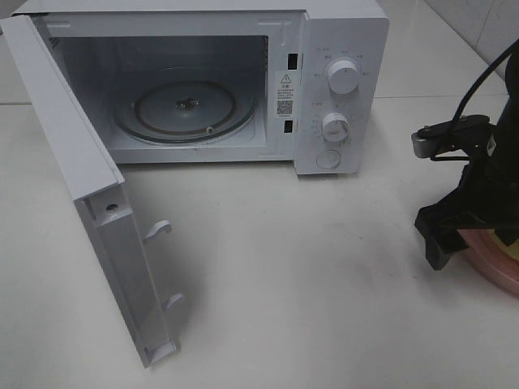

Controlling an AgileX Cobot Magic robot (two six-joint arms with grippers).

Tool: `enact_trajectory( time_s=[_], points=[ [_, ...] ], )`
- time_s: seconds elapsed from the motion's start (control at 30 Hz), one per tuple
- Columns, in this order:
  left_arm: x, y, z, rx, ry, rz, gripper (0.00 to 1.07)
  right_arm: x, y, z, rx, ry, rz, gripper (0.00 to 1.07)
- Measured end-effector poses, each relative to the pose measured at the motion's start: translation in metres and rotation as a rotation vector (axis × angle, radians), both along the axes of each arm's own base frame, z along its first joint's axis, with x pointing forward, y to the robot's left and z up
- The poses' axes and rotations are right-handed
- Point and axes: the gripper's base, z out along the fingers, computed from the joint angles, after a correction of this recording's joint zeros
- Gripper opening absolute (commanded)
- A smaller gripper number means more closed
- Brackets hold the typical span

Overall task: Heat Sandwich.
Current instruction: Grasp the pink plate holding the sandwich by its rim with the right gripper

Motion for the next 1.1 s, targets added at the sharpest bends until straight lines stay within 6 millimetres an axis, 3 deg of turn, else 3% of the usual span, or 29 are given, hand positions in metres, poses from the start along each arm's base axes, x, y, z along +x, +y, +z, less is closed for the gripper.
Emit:
enact_trajectory(
  time_s=[0.37,0.77,0.9,0.93,1.03,1.07,1.1],
  points=[
    [0.0,0.0,0.0,0.0,0.0,0.0,0.98,0.016,-0.014,-0.021,0.012,-0.021,-0.041,0.87],
    [0.0,0.0,0.0,0.0,0.0,0.0,0.98,0.025,-0.013,-0.043,0.015,-0.007,-0.029,0.8],
    [0.0,0.0,0.0,0.0,0.0,0.0,0.98,0.026,-0.013,-0.043,0.008,-0.009,-0.02,0.61],
    [0.0,0.0,0.0,0.0,0.0,0.0,0.98,0.026,-0.013,-0.043,0.008,-0.009,-0.02,0.61],
    [0.0,0.0,0.0,0.0,0.0,0.0,0.98,0.026,-0.014,-0.046,-0.002,-0.003,-0.013,0.38],
    [0.0,0.0,0.0,0.0,0.0,0.0,0.98,0.026,-0.014,-0.046,-0.002,-0.003,-0.013,0.38],
    [0.0,0.0,0.0,0.0,0.0,0.0,0.98,0.026,-0.014,-0.048,-0.004,0.003,-0.019,0.3]
  ],
)
